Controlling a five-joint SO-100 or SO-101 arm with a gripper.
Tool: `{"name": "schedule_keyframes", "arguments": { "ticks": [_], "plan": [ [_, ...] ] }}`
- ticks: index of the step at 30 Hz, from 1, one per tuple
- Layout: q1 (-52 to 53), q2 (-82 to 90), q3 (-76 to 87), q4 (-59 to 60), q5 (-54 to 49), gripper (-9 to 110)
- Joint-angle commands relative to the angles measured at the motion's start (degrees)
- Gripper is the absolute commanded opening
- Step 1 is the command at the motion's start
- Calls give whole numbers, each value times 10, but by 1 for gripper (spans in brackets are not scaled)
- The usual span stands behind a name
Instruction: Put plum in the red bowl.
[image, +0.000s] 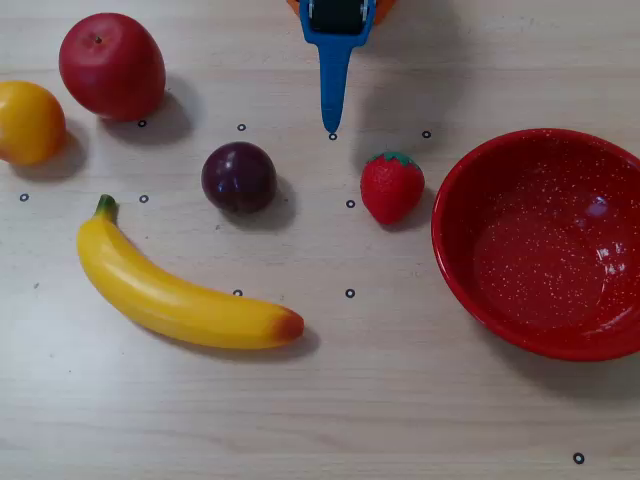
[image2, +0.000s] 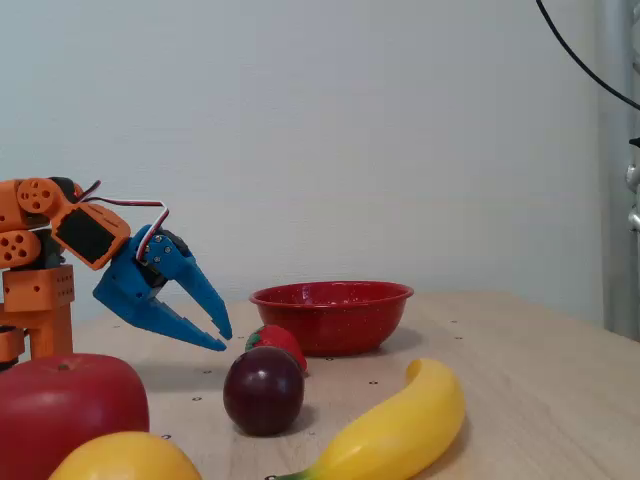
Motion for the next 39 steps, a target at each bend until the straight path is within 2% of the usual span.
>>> {"name": "schedule_keyframes", "arguments": {
  "ticks": [1, 15, 21, 27, 39],
  "plan": [
    [11, 9, 3, -1, -76, 0],
    [13, -7, 2, -16, -71, 0],
    [4, -68, -11, -94, -24, 0],
    [-7, -175, -97, -131, 31, 0],
    [-75, -418, -419, 35, 103, 0]
  ]
}}
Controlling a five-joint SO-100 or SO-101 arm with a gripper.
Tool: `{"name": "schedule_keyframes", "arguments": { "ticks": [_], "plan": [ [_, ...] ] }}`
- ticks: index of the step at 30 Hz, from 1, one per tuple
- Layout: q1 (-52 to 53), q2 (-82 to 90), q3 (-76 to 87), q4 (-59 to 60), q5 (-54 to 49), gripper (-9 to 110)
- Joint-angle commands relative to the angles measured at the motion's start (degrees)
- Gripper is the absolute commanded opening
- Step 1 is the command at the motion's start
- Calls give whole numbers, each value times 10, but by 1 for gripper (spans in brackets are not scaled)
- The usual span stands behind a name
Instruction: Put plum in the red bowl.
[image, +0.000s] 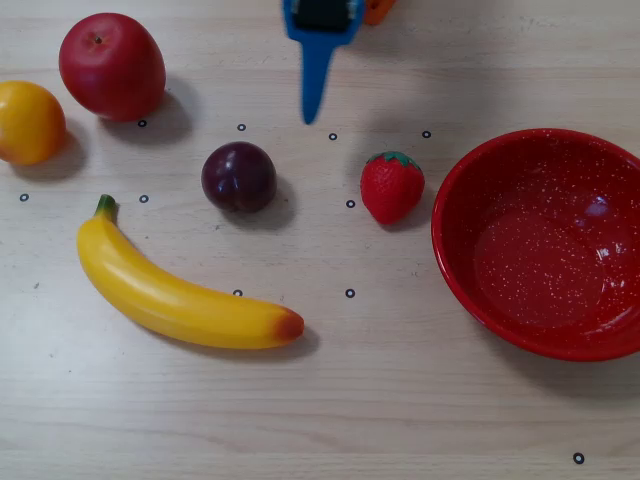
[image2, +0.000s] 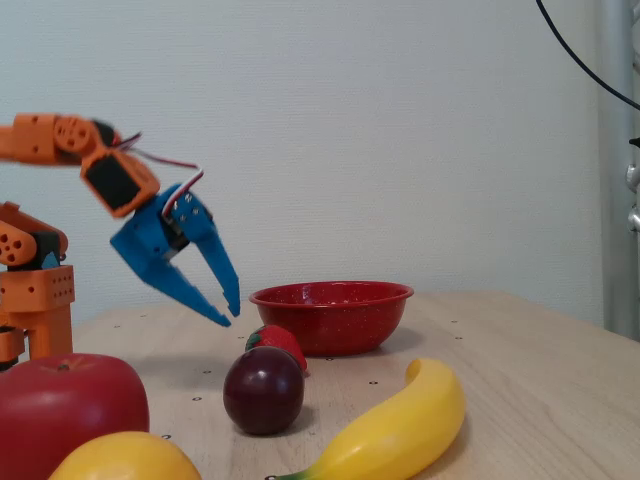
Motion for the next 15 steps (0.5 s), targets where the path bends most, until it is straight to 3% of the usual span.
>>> {"name": "schedule_keyframes", "arguments": {
  "ticks": [1, 8, 15],
  "plan": [
    [-25, -43, -113, 34, 24, 0],
    [-76, -166, -256, 127, 36, 1],
    [-112, -311, -401, 290, 77, 32]
  ]
}}
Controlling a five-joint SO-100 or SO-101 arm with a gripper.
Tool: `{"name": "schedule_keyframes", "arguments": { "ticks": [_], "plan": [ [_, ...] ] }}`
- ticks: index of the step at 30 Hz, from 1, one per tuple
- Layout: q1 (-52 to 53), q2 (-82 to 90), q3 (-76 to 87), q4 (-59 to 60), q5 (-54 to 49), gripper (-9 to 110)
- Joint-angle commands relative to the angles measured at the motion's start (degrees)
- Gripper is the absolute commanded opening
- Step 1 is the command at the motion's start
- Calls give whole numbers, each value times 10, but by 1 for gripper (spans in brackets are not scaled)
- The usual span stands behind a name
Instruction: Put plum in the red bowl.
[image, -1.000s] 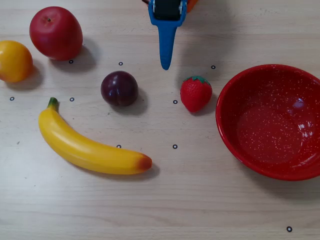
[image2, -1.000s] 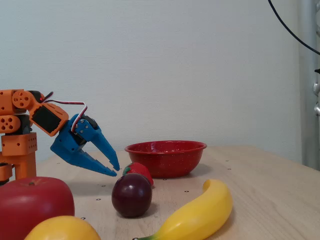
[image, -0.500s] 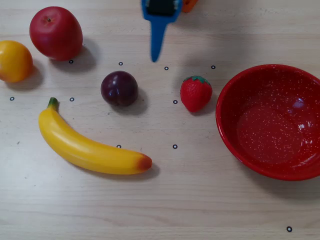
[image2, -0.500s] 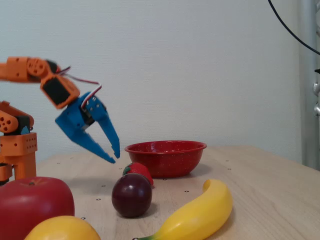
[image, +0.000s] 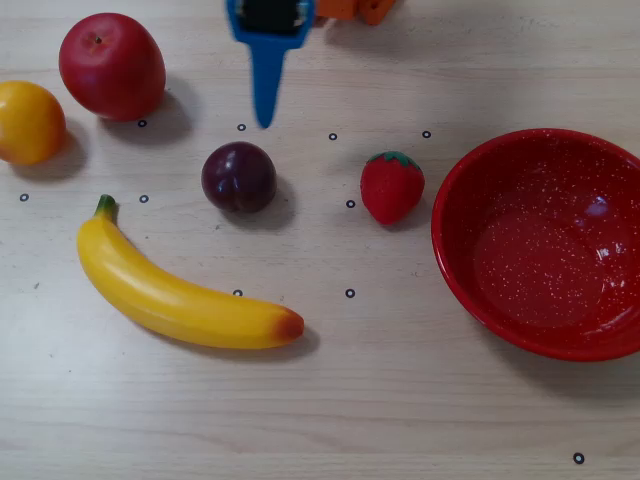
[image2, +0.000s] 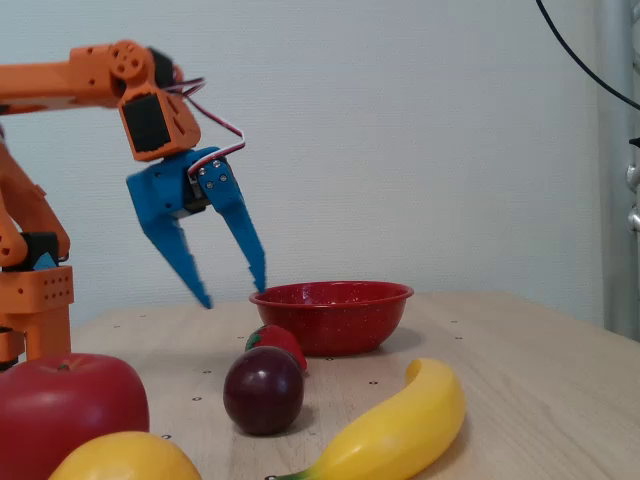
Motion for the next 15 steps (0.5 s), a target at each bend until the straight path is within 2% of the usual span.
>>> {"name": "schedule_keyframes", "arguments": {
  "ticks": [1, 6, 15],
  "plan": [
    [-25, -19, -63, 30, 34, 37],
    [-57, -96, -91, 16, 82, 51],
    [-83, -218, -144, -11, 133, 61]
  ]
}}
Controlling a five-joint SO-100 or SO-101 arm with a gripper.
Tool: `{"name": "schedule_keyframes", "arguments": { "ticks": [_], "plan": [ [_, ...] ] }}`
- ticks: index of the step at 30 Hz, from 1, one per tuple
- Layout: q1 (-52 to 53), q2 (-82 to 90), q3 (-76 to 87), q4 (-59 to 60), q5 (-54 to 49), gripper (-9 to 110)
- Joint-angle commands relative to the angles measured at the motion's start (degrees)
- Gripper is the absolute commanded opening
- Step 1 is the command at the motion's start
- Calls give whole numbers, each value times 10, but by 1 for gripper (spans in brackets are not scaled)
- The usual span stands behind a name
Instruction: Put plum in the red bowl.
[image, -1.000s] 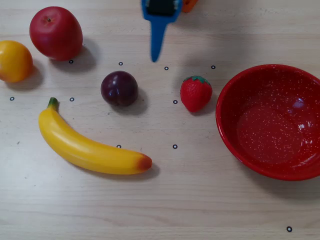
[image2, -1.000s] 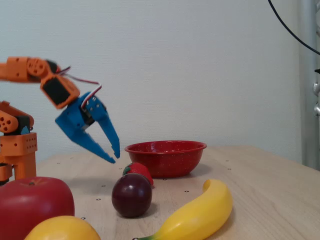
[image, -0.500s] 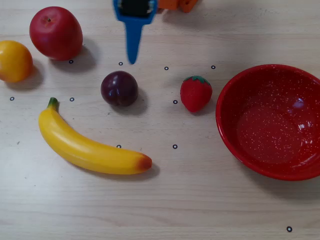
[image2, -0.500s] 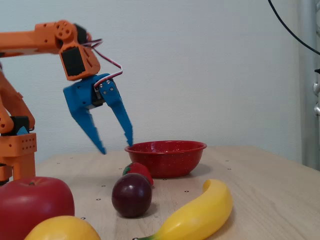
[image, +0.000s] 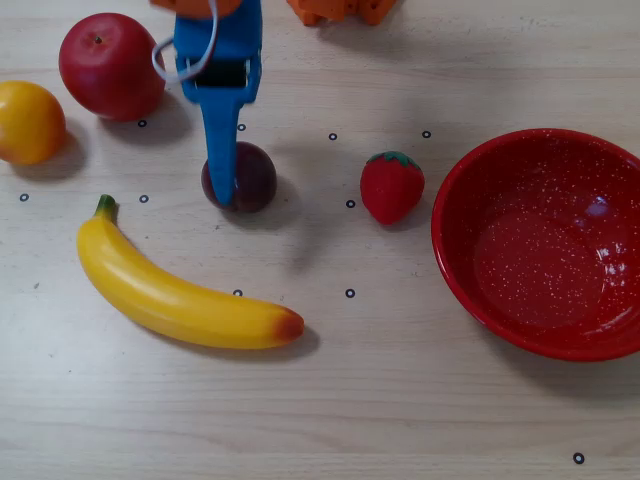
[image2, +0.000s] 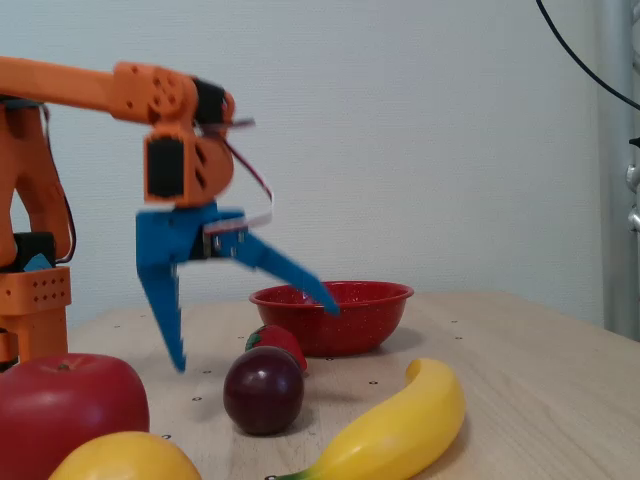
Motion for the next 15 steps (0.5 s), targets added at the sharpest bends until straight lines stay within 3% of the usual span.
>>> {"name": "schedule_keyframes", "arguments": {
  "ticks": [1, 5, 15],
  "plan": [
    [-12, 3, -72, -24, 22, 63],
    [-16, -40, -92, -25, 40, 69],
    [-12, -92, -89, -50, 60, 69]
  ]
}}
